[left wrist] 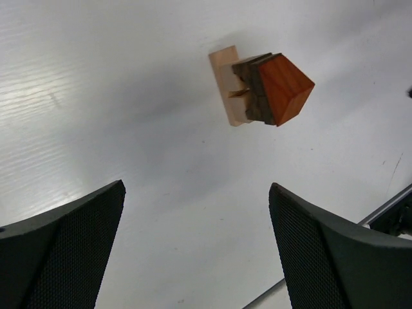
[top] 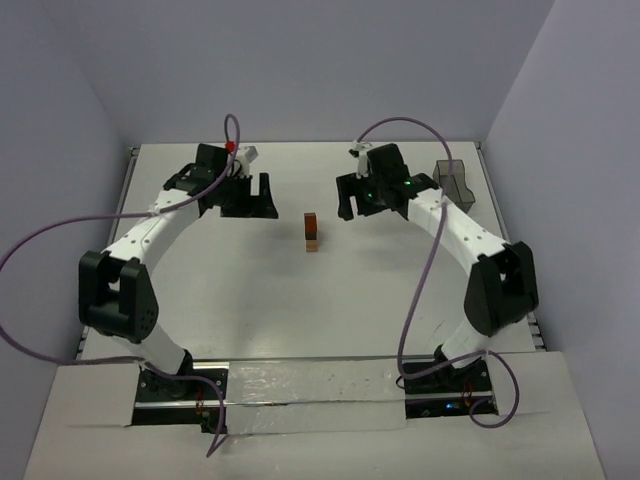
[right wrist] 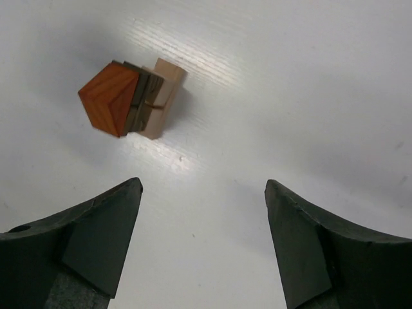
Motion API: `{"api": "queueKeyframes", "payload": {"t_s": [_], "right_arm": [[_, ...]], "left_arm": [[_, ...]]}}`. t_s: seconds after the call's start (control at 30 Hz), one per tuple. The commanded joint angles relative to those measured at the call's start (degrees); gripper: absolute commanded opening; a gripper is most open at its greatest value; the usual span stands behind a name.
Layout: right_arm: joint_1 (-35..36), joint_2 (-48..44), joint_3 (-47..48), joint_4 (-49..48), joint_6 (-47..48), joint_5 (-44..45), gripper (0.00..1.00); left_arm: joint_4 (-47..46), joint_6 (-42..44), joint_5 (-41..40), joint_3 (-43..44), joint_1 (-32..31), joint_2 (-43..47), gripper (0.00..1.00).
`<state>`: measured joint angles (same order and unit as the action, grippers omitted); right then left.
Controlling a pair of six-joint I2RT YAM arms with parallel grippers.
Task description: Build the wood block tower
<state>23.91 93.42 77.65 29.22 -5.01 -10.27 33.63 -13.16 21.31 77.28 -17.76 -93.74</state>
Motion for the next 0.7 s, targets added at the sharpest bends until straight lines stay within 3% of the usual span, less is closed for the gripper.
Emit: {"api": "queueKeyframes", "payload": {"t_s": [0.0,0.23,0.4,0.67], "right_arm": [[-2.0,-11.4,-7.4,-4.4,4.7,0.7,1.00],[-12.8,-21.6,-19.2,-8.4,5.2,2.1,1.00],[-19.4,-29.1,-24.9,-10.4,6.4,6.2,1.00],[-21.5,-37.8,-30.2,-11.2,6.7,6.9,1.00]], "left_arm": [[-3.1,3.3,1.8,-4.9,5.5,7.3,0.99],[-6.8,7.5,-8.4,-13.9,14.9,18.2,0.99],[-7.3,10.6,-17.4,-20.1,17.1,25.3,0.99],[-8.8,10.8,-18.4,-24.6,17.7,30.8,0.99]]}}
